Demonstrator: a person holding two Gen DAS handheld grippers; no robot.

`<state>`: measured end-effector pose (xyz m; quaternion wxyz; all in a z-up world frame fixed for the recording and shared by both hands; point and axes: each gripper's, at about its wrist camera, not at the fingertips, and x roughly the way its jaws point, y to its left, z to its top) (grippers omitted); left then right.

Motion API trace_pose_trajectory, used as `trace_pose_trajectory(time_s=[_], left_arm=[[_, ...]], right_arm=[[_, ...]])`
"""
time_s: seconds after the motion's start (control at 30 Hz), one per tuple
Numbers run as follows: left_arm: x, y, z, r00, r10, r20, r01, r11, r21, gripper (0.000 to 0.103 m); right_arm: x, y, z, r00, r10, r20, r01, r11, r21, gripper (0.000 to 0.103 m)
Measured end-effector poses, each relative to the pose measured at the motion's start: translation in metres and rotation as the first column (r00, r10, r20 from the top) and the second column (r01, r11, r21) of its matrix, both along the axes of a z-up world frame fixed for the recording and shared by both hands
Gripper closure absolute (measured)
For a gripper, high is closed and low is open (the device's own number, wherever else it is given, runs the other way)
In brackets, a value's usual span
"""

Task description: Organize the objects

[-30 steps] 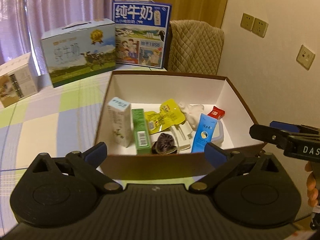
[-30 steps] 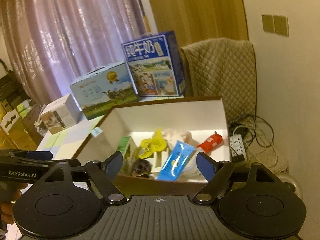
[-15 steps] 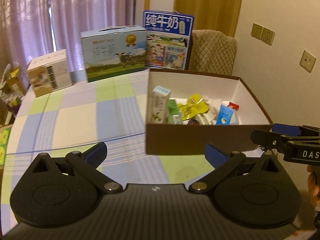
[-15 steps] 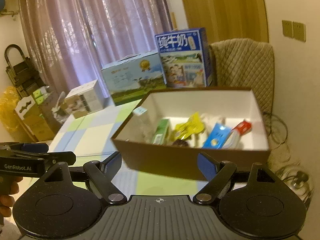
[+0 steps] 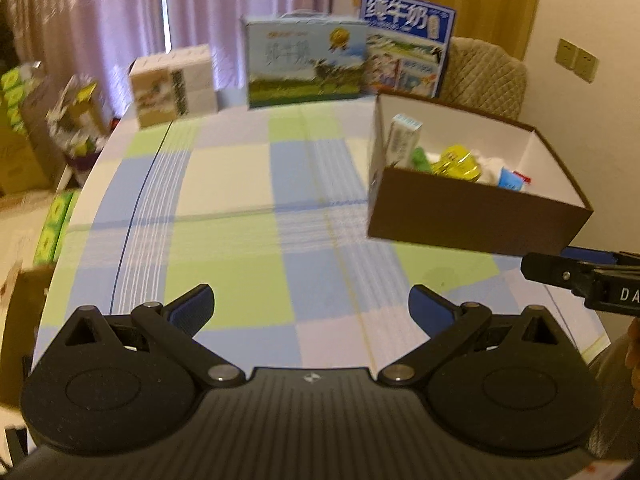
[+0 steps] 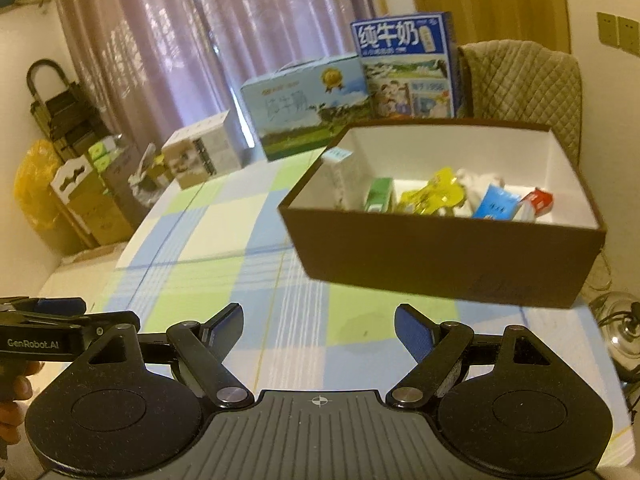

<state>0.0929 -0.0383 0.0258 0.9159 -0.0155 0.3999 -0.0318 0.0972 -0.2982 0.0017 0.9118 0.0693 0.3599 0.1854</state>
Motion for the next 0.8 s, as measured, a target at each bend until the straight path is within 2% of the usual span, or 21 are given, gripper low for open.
trace_pose_trajectory(time_s=[0.17,0.33,0.47,0.8], left_arm=[[-0.014,0.012,-0.022,0.998,0.045,-0.054,-0.046,0.999,-0.021,0.001],[-0.021,0.019,-0.040,0.993,0.079,-0.092,-0.080,0.997,-0.010,0.001],[-0.024,0.022,-0.049,0.989,0.098,-0.107,-0.099,0.995,-0.005,0.001],[-0.035,0.028,-0.061,0.983,0.116,-0.143,-0.116,0.993,0.009,0.001]], right_arm=[[-0.008,0.018,-0.022,0.998,0.057,-0.020,-0.057,0.998,-0.018,0.023],[-0.011,0.025,-0.038,0.995,0.084,-0.047,-0.084,0.996,-0.002,0.023],[-0.011,0.029,-0.049,0.991,0.111,-0.074,-0.110,0.994,0.008,0.023],[-0.016,0.044,-0.066,0.980,0.164,-0.113,-0.170,0.984,-0.047,0.023]])
